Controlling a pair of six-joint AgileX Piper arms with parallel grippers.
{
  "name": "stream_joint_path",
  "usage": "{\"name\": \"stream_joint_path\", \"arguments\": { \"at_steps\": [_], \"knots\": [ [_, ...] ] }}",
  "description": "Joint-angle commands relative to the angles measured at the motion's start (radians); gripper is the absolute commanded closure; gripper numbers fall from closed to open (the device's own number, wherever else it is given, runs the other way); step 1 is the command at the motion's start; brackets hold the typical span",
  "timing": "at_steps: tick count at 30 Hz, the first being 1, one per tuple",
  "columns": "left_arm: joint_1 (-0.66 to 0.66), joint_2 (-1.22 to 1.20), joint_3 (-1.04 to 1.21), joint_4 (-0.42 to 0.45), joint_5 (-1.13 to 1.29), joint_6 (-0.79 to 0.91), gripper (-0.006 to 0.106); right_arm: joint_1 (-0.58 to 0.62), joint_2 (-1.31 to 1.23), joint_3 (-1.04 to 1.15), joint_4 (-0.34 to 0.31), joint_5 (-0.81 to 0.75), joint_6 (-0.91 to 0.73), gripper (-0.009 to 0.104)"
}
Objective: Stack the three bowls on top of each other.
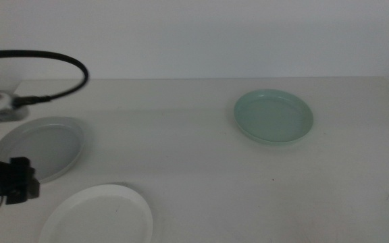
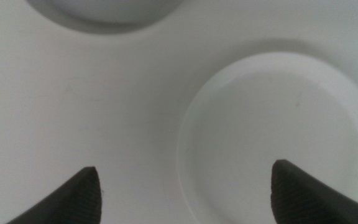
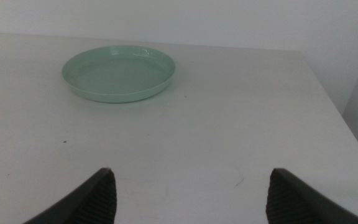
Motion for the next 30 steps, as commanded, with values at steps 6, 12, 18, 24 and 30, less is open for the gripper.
{"name": "stream_joint_path", "arguments": {
  "at_steps": [6,12,18,24,30],
  "knots": [
    [0.002,0.205,-0.033,-0.074,-0.078,0.140,-0.005,-0.007,-0.028,-0.006,-0.004,-0.074,-0.007,0.034],
    [0.002,0.369,-0.033,-0.151,-0.125,0.191,-0.005,-0.007,-0.028,-0.006,-0.004,-0.074,-0.007,0.034],
    [0.002,0.505,-0.033,-0.160,-0.154,0.215,-0.005,-0.007,-0.028,-0.006,-0.004,-0.074,-0.007,0.034],
    [0.002,0.599,-0.033,-0.170,-0.150,0.212,-0.002,-0.007,-0.028,-0.006,-0.004,-0.074,-0.007,0.034],
    [0.002,0.642,-0.033,-0.151,-0.143,0.186,0.049,-0.007,-0.028,-0.006,-0.004,-0.074,-0.007,0.034]
  ]
}}
